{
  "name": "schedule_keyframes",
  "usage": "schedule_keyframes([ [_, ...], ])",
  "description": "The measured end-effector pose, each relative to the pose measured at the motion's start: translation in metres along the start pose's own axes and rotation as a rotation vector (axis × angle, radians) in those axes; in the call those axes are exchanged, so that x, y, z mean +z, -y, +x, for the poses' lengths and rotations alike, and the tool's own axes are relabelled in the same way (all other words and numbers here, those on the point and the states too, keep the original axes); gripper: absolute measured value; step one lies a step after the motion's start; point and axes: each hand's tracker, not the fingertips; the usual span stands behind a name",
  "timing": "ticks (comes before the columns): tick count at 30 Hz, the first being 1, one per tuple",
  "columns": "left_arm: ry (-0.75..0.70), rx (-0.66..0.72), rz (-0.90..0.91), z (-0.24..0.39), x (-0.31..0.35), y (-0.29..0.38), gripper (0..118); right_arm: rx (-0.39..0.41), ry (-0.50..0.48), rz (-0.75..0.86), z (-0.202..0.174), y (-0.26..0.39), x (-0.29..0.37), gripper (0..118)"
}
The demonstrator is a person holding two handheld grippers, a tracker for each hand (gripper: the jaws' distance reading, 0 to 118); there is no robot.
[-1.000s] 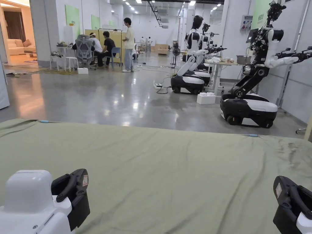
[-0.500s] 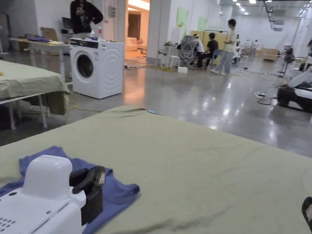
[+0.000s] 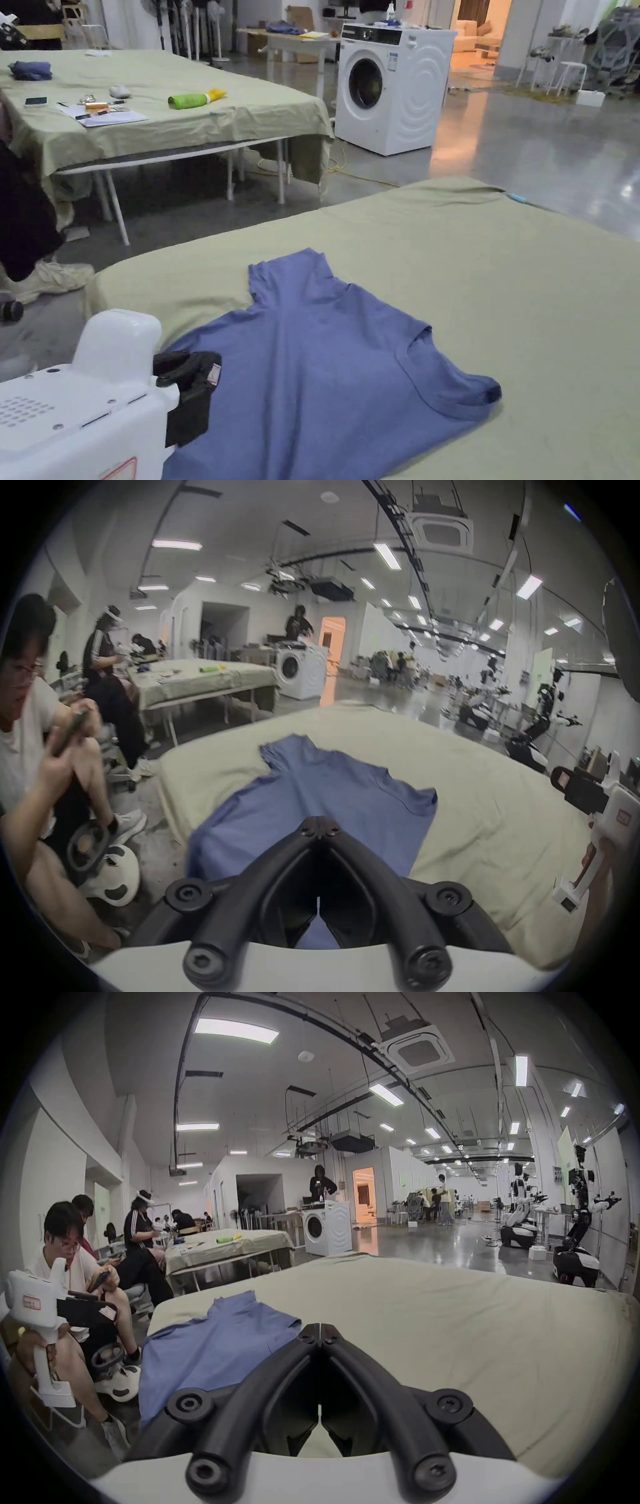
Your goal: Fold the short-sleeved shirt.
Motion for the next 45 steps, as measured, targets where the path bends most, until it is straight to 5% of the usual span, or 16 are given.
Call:
schedule_keyframes([
  [4,0.153,-0.003,-0.136,0.001,-0.077,0.000,3,0.013,0.039,-0.056,0.014,0.008,-0.004,2],
  [5,0.187,0.014,-0.177,-0.001,-0.098,0.002,24,0.014,0.040,-0.072,0.017,0.011,-0.010,2],
  [6,0.193,0.015,-0.248,0.001,-0.120,0.002,65,0.014,0.044,-0.087,0.022,0.013,-0.008,2],
  [7,0.214,0.030,-0.319,0.003,-0.138,0.002,91,0.014,0.057,-0.101,0.025,0.015,-0.005,2],
  [8,0.228,0.024,-0.369,0.006,-0.150,0.002,101,0.016,0.066,-0.116,0.029,0.017,-0.004,2],
  [13,0.205,-0.187,-0.403,0.038,-0.197,0.010,104,-0.013,0.069,-0.161,0.032,0.025,-0.014,2],
  [15,0.128,-0.309,-0.563,0.051,-0.223,0.032,104,-0.027,0.064,-0.176,0.032,0.029,-0.016,2],
  [17,0.104,-0.259,-0.484,0.060,-0.218,0.029,101,-0.025,0.061,-0.193,0.028,0.031,-0.019,2],
  [20,0.174,0.022,-0.409,0.053,-0.196,0.017,24,-0.033,0.043,-0.225,0.028,0.040,-0.017,2],
  [21,0.147,0.102,-0.408,0.047,-0.193,0.018,16,-0.048,0.030,-0.241,0.025,0.041,-0.020,2],
  [25,0.196,0.300,-0.420,0.025,-0.198,0.025,16,-0.078,0.030,-0.263,0.025,0.047,-0.019,2],
  [30,0.412,0.739,-0.368,-0.005,-0.195,0.036,15,-0.113,0.058,-0.254,0.034,0.042,-0.009,2],
  [36,0.657,0.680,-0.340,0.075,-0.159,0.002,15,-0.210,0.177,-0.131,0.067,0.026,0.032,2],
  [45,0.988,0.455,-0.374,0.282,-0.142,-0.019,15,-0.177,0.475,-0.038,0.121,0.004,0.176,2],
])
